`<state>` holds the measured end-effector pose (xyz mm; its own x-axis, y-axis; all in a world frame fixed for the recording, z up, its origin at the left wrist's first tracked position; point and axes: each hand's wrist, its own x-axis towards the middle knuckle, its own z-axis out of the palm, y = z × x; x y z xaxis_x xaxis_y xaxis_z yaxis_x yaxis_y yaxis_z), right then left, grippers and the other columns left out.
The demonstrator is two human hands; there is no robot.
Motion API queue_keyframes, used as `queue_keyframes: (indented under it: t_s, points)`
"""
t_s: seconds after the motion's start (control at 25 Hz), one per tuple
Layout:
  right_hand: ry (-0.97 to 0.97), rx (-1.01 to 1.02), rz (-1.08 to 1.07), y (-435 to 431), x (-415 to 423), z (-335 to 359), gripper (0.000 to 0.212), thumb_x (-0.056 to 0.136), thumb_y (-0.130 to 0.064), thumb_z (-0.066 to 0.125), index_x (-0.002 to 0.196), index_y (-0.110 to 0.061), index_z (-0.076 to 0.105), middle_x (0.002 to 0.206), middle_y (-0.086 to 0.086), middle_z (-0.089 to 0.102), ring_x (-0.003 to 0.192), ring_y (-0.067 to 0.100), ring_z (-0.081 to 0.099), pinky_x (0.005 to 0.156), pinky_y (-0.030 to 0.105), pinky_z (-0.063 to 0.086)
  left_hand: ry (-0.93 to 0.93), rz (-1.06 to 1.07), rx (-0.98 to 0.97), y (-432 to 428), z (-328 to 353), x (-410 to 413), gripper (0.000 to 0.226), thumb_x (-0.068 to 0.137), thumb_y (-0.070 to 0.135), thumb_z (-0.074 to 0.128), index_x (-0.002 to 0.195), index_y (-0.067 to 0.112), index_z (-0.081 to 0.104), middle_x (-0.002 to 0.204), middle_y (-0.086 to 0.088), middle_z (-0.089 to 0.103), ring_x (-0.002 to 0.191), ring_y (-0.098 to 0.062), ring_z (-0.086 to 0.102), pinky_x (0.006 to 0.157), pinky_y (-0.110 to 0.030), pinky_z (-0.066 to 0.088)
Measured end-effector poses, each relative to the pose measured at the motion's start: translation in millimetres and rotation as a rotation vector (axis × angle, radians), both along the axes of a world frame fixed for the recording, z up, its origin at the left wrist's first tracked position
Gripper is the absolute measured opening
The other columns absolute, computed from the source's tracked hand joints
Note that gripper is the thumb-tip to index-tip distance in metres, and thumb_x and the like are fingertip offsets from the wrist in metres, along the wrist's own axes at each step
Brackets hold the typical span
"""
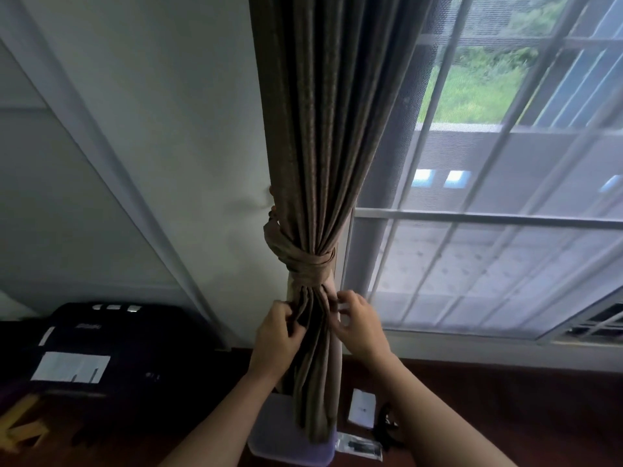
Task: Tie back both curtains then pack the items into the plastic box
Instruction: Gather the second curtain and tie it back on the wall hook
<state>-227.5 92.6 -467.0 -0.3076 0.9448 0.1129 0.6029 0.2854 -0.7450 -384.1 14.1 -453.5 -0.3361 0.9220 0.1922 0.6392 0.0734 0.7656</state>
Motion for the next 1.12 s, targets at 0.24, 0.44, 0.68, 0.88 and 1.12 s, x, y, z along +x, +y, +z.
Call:
queue_keyframes:
  t_s: [0.24,0.44,0.68,0.88,1.12]
  points:
    - [-0.174,0.105,0.047,-1.1,-12.6,0.8,0.005,0.084,-0.010,0.059,0.081,-0.005,0.059,0.078,0.013,0.065,0.069,0.032,0.059,0.057,0.030,0.034,0.123,0.109,-0.166,13.8,4.4,16.1,0.047,0.076,0.021,0.069,0.119,0.004,0.056,0.103,-0.016,0.065,0.092,-0.033,0.063,0.079,-0.036,0.049]
    - [-0.255,0.242,0.042,-6.6,12.0,-10.5,0.006,0.074,-0.006,0.070,0.079,-0.010,0.068,0.062,0.007,0.059,0.049,0.029,0.056,0.044,0.030,0.044,0.436,-0.032,-0.192,6.9,0.7,-1.2,0.012,0.071,-0.001,0.072,0.074,-0.003,0.061,0.060,-0.020,0.064,0.051,-0.037,0.063,0.042,-0.031,0.043]
    - [-0.456,0.167,0.139,-14.4,-3.7,-10.4,0.020,0.085,-0.002,0.052,0.102,-0.007,0.061,0.083,0.015,0.064,0.072,0.037,0.063,0.059,0.038,0.048,0.409,-0.093,-0.328,12.4,10.5,-9.1,0.025,0.089,0.020,0.053,0.104,0.001,0.058,0.097,-0.021,0.066,0.090,-0.040,0.062,0.074,-0.040,0.045]
    - [-0.565,-0.027,0.104,-45.2,20.1,-24.7,0.024,0.083,-0.008,0.043,0.097,-0.006,0.063,0.094,0.015,0.066,0.086,0.039,0.063,0.066,0.039,0.049,0.398,-0.088,-0.212,-17.3,-3.8,-23.4,0.029,0.087,0.022,0.046,0.092,-0.002,0.062,0.085,-0.022,0.067,0.077,-0.039,0.065,0.065,-0.039,0.049]
    - [-0.525,-0.091,0.140,-100.0,55.6,-26.4,0.017,0.082,-0.015,0.044,0.077,-0.009,0.059,0.088,0.016,0.066,0.085,0.040,0.059,0.060,0.035,0.035,0.375,-0.063,-0.411,-69.5,-16.6,-3.0,0.023,0.091,0.017,0.046,0.085,-0.001,0.060,0.088,-0.023,0.067,0.083,-0.039,0.062,0.068,-0.041,0.046]
